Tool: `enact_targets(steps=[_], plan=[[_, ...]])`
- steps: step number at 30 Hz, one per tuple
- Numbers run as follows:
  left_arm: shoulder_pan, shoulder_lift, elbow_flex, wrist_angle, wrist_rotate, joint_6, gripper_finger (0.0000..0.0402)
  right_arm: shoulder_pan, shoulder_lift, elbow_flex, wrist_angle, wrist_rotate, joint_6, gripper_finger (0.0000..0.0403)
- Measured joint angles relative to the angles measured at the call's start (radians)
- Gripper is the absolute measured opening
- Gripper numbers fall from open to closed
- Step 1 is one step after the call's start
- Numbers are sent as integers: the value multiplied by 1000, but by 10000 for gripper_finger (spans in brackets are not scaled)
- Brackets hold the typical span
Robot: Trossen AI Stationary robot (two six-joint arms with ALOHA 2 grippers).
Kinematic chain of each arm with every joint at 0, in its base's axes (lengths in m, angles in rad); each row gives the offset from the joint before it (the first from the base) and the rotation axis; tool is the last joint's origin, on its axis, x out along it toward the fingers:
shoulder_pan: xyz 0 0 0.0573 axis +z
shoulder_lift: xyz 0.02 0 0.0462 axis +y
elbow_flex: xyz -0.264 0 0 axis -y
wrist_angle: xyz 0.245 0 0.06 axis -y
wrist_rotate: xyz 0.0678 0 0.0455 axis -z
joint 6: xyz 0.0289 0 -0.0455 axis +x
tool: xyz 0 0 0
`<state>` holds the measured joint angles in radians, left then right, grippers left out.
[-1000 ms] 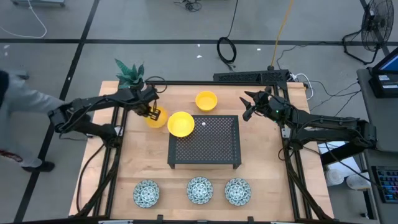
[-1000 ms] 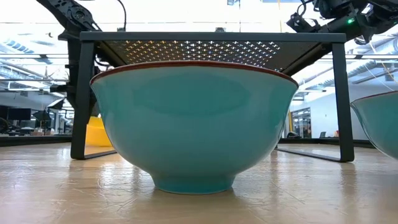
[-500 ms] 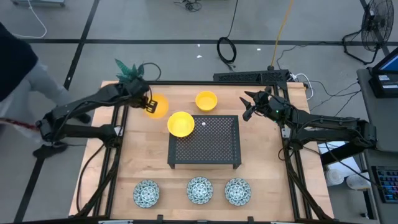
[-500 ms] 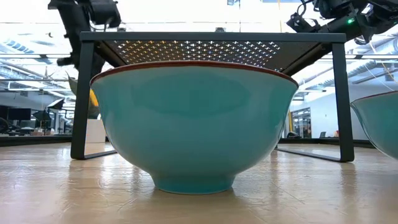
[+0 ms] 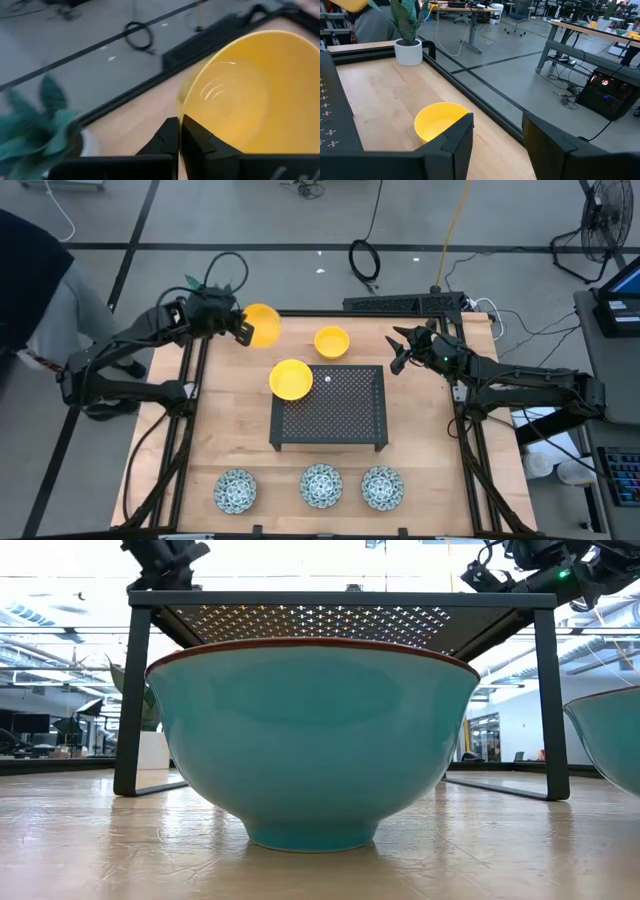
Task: Pick & Place Mini bowls
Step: Stack the left yellow bowl on top of the yellow bowl on the shelf
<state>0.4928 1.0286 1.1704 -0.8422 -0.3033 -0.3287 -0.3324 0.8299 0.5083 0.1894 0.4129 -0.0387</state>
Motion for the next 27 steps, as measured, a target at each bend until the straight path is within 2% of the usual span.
enact_targets(steps=[3, 6, 11, 16, 20, 27], plan=[[-6, 15, 42, 2, 45, 14, 8, 0, 0, 0, 0, 0, 0, 155], [-12, 57, 118, -76, 59, 14, 5, 0, 0, 0, 0, 0, 0, 155], [-41, 175, 311, -223, 66, 39, 8, 0, 0, 0, 6, 0, 0, 155], [-81, 308, 524, -366, 135, 117, 6, 0, 0, 0, 7, 0, 1, 155], [-117, 406, 676, -463, 139, 145, 6, 0, 0, 0, 8, 0, 1, 155], [-163, 537, 808, -589, 142, 178, 7, 0, 0, 0, 7, 0, 1, 155]])
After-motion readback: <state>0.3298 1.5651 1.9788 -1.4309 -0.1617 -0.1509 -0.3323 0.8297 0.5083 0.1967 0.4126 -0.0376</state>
